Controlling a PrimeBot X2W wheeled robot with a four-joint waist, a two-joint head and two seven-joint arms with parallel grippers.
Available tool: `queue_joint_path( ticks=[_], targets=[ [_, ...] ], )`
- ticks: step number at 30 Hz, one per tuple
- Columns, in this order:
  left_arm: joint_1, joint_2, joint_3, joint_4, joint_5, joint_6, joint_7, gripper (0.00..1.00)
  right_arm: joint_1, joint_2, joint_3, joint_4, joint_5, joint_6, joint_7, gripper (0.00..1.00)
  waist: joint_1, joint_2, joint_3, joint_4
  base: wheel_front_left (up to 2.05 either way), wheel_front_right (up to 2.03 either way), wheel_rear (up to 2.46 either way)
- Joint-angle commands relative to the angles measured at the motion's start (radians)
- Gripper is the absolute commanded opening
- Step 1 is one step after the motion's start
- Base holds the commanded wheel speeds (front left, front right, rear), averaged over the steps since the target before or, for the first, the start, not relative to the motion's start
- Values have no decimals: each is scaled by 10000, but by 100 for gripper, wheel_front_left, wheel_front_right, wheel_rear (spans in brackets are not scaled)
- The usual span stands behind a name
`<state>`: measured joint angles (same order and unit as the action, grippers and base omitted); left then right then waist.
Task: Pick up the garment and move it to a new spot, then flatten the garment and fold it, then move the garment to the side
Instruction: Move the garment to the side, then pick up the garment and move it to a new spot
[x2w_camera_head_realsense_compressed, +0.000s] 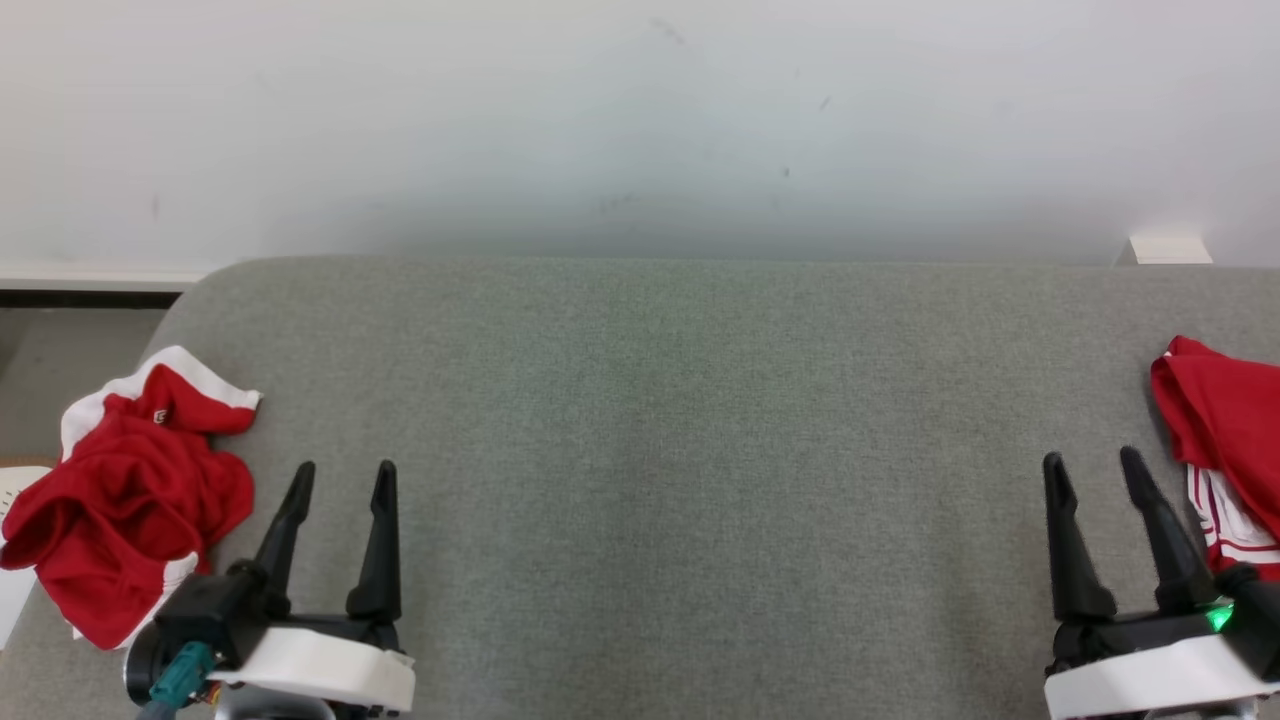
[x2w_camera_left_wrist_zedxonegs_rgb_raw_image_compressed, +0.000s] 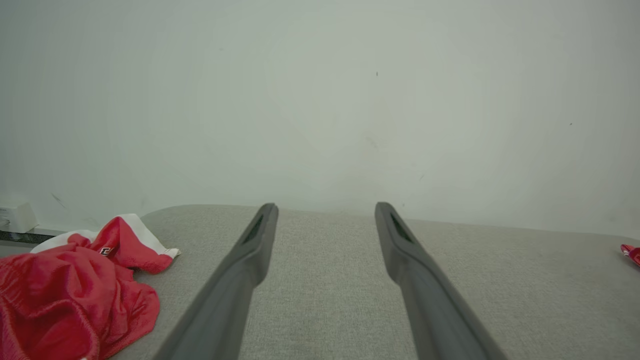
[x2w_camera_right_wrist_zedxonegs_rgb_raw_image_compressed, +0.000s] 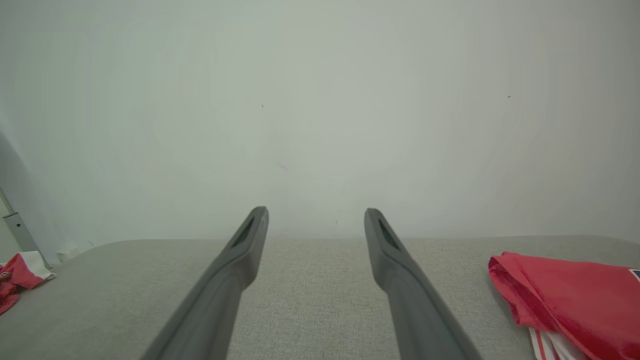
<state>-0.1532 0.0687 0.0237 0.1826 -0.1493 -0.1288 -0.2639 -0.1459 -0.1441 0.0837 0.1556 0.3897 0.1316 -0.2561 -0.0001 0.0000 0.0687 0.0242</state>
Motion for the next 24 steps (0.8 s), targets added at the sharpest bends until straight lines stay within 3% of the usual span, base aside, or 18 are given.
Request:
queue_joint_path(
  ticks=[1, 24],
  targets=[
    [153, -16, 14, 42, 86, -18, 0, 100, 233, 33, 48, -57, -113, -20, -36, 100, 1, 0, -72, -12, 0, 0, 0],
    [543, -150, -23, 242, -37, -11, 0, 100, 991, 553, 266, -79, -458, -20, -88, 100, 1, 0, -548, -49, 0, 0, 0]
  ],
)
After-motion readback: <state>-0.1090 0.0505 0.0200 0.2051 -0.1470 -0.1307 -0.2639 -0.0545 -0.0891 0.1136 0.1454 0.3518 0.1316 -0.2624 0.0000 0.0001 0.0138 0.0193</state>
